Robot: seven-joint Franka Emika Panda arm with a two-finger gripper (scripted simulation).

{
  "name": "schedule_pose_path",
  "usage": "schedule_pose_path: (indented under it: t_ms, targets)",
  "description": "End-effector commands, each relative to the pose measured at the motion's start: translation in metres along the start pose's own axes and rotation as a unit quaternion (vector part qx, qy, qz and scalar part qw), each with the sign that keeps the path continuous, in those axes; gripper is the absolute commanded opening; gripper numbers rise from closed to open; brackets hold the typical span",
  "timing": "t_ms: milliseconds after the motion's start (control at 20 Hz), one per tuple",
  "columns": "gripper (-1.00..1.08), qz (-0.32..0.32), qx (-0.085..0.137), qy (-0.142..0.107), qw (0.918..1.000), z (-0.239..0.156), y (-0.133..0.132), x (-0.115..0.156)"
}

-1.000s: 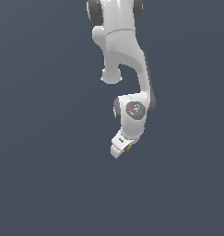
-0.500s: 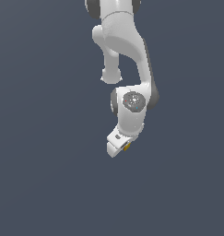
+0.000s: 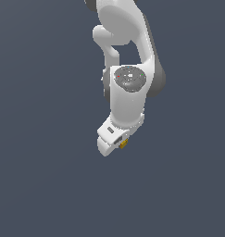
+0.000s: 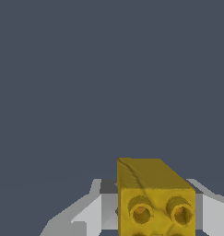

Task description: Pick up the object and move it to a goal position.

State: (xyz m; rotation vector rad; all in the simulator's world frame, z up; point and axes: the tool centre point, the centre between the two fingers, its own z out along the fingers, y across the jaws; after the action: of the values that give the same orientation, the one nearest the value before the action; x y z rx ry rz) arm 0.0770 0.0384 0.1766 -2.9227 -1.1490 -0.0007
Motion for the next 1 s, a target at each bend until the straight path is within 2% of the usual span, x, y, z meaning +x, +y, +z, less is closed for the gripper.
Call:
schedule_pose_path:
  t_ms: [0,450,950]
  targets:
    - [-1.00,0.000,0.000,0.000,1.0000,-0.026,0.010,0.001]
    - [-1.00,0.000,0.000,0.000,1.0000,-0.089,0.039,0.005]
    - [-1.00,0.000,0.000,0.000,1.0000,-0.115,0.051,0.007]
